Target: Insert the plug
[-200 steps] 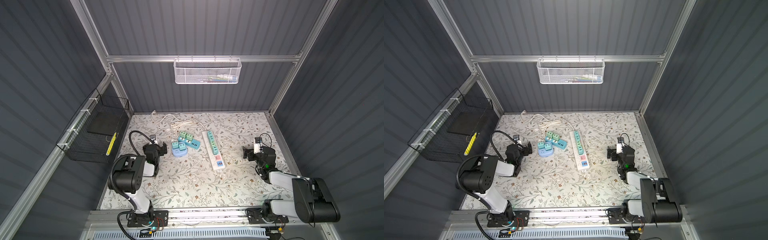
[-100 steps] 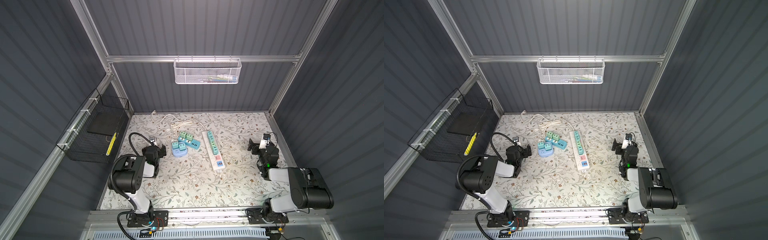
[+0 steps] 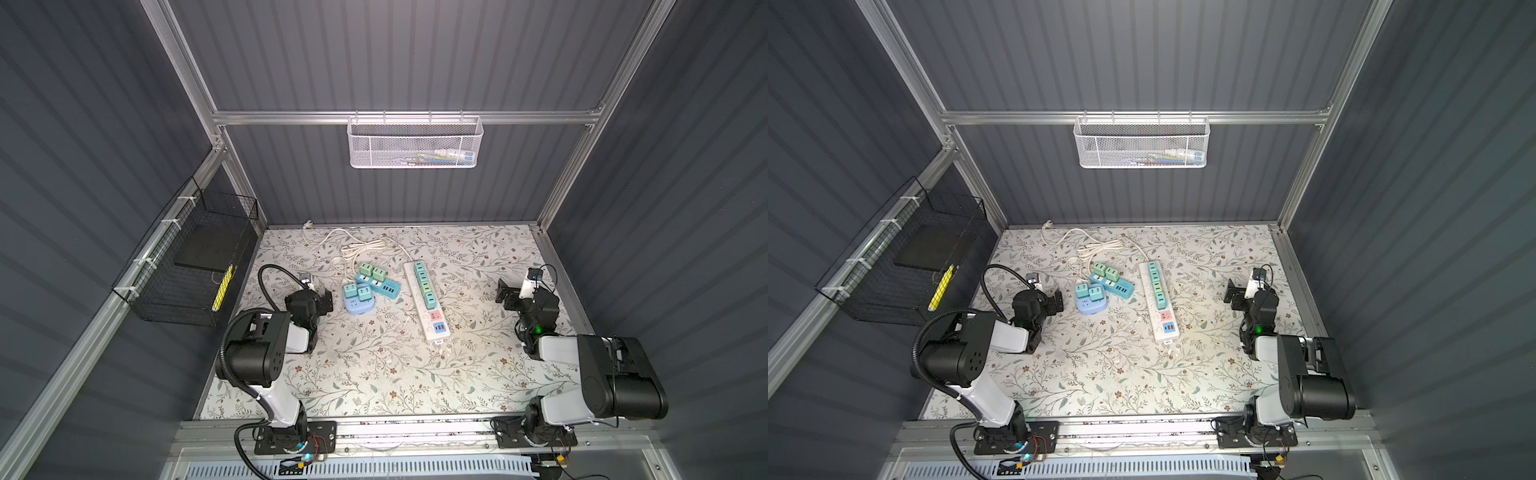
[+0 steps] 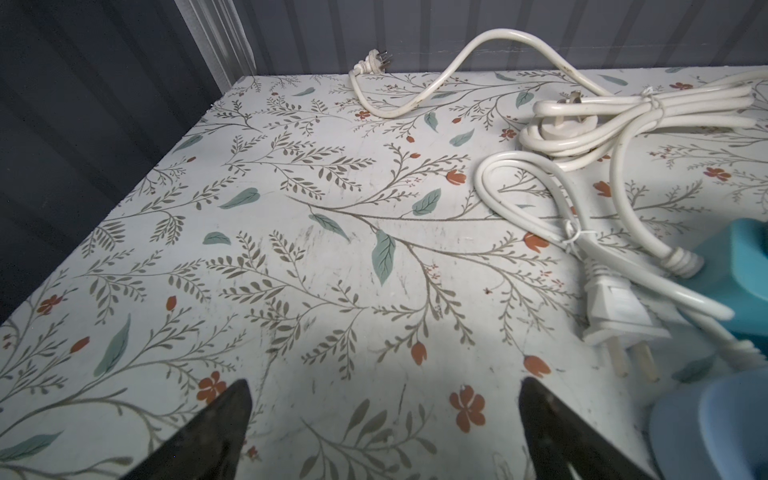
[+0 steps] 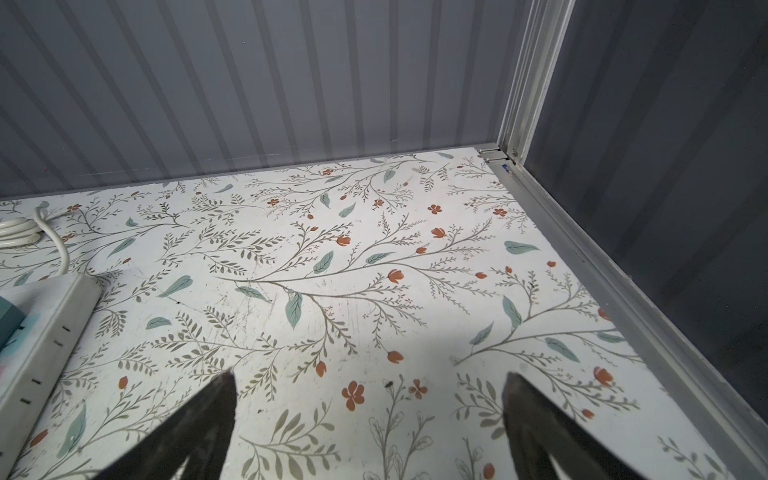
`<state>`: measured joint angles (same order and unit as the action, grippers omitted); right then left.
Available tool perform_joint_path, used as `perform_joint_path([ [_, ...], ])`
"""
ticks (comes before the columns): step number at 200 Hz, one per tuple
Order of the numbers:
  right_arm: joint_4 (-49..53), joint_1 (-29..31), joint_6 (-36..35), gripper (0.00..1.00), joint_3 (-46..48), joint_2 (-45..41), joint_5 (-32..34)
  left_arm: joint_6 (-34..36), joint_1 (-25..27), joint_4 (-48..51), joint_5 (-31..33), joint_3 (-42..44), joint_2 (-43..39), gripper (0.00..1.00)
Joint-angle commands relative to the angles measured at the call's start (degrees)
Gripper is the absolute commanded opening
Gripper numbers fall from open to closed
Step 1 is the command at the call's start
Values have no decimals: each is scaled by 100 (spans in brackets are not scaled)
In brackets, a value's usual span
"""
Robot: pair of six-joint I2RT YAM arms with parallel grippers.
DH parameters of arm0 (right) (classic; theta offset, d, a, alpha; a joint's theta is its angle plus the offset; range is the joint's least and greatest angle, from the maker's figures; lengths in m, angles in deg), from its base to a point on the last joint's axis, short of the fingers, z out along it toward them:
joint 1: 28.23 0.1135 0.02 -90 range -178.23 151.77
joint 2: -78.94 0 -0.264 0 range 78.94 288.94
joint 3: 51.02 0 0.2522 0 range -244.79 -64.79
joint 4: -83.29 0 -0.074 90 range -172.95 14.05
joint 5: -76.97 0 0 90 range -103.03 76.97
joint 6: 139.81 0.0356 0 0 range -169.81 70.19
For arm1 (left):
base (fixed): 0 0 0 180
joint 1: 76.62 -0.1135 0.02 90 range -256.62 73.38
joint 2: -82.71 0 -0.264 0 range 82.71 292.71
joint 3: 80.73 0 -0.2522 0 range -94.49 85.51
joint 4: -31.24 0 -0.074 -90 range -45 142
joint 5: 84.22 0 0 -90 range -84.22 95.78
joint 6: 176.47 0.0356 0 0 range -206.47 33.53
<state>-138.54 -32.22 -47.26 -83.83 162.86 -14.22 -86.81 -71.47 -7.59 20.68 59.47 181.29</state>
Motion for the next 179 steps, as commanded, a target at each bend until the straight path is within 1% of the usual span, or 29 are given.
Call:
perform_joint_path([
  [1, 40, -5, 35, 99, 7, -33, -39, 60, -33, -5, -72, -71, -24, 100],
  [157, 40, 4, 35, 99, 4, -29, -17, 50, -49, 101, -101, -143, 3, 100],
  [179, 24, 5, 35, 99, 20, -34, -29, 69, -49, -9, -98, -91, -14, 100],
])
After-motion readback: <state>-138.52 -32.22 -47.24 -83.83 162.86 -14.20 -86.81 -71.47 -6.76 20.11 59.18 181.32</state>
